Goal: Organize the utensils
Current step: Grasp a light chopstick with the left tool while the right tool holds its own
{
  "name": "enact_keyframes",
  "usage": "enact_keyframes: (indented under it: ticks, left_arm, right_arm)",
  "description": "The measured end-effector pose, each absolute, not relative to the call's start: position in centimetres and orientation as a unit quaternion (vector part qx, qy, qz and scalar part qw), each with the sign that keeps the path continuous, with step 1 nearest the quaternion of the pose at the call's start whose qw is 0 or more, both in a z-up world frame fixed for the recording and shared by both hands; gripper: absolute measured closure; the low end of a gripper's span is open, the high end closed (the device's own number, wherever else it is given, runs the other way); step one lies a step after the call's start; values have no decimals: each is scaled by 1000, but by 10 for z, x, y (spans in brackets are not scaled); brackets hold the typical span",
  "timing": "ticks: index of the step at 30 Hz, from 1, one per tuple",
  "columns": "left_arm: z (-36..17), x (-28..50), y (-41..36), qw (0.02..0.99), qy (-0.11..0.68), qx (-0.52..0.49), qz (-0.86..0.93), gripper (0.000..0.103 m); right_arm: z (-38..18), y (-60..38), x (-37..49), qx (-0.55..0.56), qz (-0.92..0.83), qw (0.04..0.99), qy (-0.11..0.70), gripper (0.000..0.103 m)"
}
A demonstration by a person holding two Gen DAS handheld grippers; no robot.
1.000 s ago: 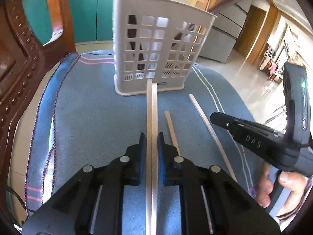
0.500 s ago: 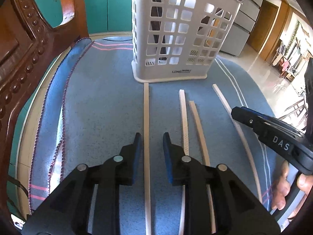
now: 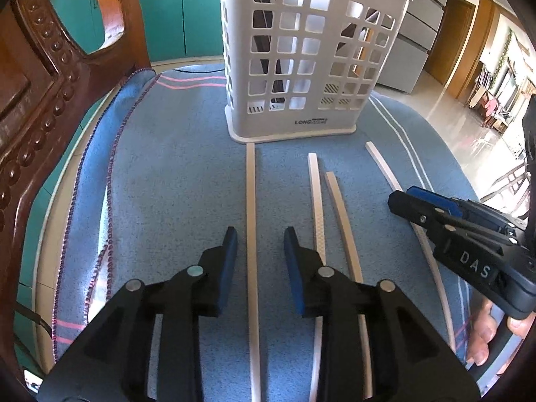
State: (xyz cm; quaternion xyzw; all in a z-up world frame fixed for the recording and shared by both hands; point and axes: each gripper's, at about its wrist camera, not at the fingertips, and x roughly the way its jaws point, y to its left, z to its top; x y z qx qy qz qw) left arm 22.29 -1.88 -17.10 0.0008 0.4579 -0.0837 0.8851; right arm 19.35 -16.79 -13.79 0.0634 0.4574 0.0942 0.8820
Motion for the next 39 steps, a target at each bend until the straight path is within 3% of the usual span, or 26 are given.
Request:
enact_keyframes:
  ticks: [3, 5, 7, 18, 32, 39]
  left_arm:
    - [-169, 223, -23, 887, 456, 7, -78, 73]
    - [-169, 224, -22, 888, 455, 16, -65, 90]
    - [-168, 225, -21, 888, 456, 13, -63, 95]
    - [-161, 210, -11, 879, 474, 1, -53, 96]
    - [-166, 214, -10, 888, 459, 29, -24, 62]
    - [-168, 218, -8, 889, 457, 28, -17, 56]
  right_arm:
    - [-138, -167, 193, 60, 95, 883, 456, 74]
    - [-138, -168, 193, 60, 95, 883, 455, 74]
    - [-138, -167, 193, 59, 95, 883, 455, 74]
    - [-138, -162, 192, 46, 91, 887, 450, 66]
    - [-137, -157, 191, 22, 87, 892, 443, 60]
    - [-137, -154, 190, 17, 90, 892, 443, 55]
